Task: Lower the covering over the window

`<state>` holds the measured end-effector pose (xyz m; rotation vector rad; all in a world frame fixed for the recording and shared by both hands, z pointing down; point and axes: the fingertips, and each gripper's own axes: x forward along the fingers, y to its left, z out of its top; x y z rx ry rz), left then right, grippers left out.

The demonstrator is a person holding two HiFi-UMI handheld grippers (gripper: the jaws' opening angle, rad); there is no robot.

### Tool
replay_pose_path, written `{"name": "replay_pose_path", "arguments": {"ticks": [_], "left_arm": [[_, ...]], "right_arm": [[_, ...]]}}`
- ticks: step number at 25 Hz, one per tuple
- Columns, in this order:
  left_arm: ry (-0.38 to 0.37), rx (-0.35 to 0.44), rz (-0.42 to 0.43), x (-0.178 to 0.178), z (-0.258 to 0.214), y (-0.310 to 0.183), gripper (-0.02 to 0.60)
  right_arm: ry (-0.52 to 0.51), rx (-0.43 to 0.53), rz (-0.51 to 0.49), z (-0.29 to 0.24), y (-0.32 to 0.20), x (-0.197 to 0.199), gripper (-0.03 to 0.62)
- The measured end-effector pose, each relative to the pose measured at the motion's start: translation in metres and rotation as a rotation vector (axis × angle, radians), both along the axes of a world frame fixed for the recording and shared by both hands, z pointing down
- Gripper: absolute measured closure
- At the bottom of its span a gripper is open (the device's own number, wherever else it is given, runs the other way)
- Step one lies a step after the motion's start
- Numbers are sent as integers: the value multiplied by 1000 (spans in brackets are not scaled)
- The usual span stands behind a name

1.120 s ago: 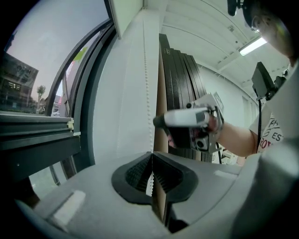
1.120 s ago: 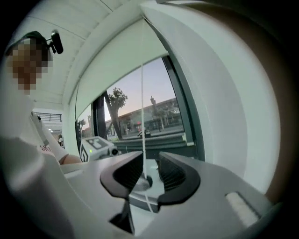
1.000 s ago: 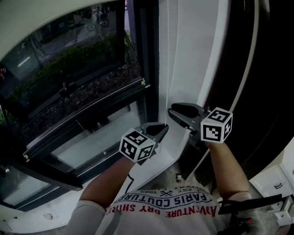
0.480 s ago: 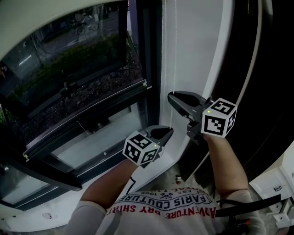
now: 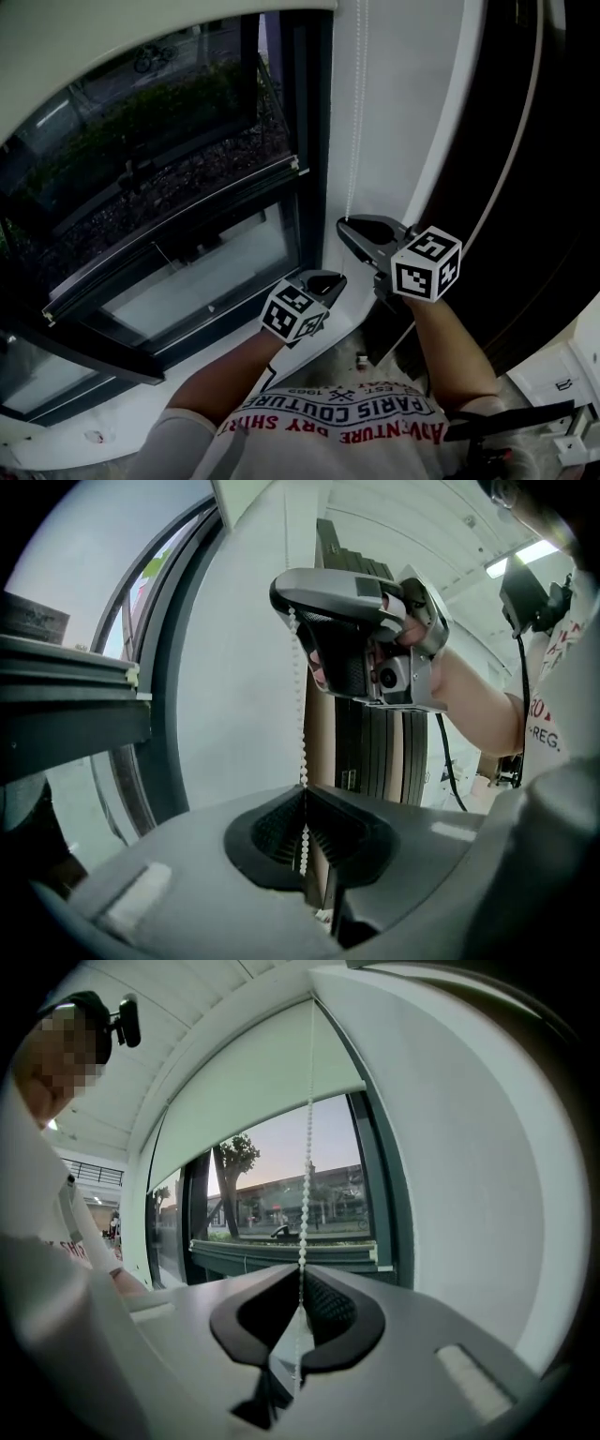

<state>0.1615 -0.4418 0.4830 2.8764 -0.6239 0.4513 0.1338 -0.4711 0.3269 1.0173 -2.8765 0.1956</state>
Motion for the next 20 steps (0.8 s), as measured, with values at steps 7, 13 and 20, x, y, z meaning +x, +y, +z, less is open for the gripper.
{"name": "replay_pose_path", "arguments": {"ticks": [7, 13, 20], "left_arm": [[-99, -27, 31, -5, 77, 7, 574], [-114, -104, 102, -7, 116, 26, 569], [-62, -92, 113, -13, 95, 17, 518]], "right_arm": [[112, -87, 15, 79, 3, -1, 579], [97, -163, 29, 127, 4, 3, 580], [103, -142, 31, 128, 2, 3, 580]]}}
